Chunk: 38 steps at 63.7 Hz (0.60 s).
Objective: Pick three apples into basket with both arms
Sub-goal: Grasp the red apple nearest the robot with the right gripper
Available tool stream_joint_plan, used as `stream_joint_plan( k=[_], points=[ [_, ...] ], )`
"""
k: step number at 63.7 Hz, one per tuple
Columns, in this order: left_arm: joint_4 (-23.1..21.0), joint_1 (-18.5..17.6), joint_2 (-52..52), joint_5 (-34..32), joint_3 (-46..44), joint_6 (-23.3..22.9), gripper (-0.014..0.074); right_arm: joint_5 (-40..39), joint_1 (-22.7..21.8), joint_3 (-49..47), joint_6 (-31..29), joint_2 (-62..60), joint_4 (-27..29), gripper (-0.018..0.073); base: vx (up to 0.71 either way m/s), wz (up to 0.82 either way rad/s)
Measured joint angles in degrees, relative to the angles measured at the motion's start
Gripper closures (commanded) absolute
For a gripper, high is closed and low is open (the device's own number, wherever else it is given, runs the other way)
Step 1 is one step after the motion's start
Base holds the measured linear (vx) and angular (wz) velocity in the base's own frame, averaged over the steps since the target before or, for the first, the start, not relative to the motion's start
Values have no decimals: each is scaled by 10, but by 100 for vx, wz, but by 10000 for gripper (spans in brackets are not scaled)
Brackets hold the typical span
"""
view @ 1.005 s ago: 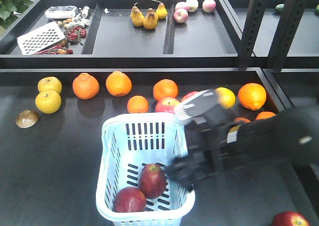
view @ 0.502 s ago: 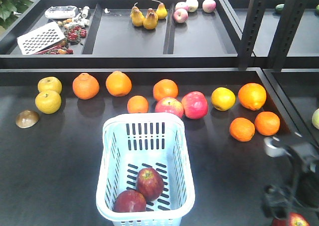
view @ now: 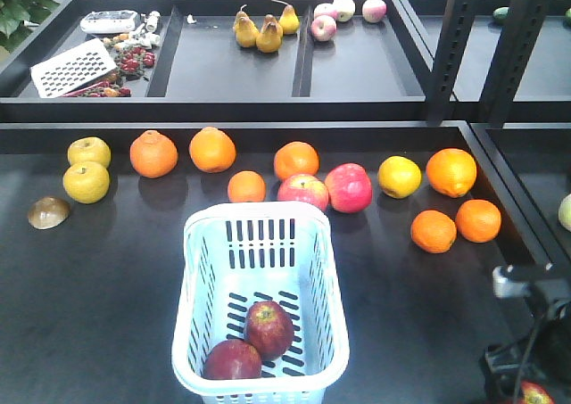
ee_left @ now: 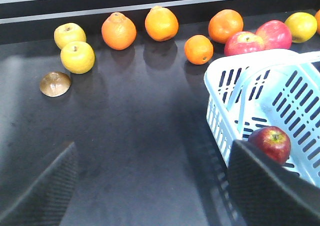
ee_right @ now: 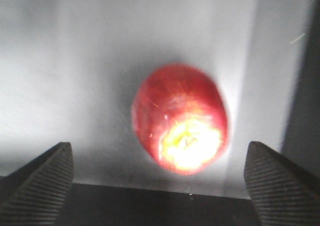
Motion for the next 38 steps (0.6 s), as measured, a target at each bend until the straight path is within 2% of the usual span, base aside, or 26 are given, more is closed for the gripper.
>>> stream_joint_plan(
  k=[15,25,32,38],
  points=[
    [0,0,0,0,0,0,6,-25,0,0,49,78,-52,-65,0,0],
    [0,0,0,0,0,0,6,-55,0,0,59,97,-58,-24,0,0],
    [0,0,0,0,0,0,6,-66,0,0,61,97,-58,55,0,0],
    [0,0,0,0,0,0,6,-67,0,-1,63,97,-52,167,0,0]
  ],
)
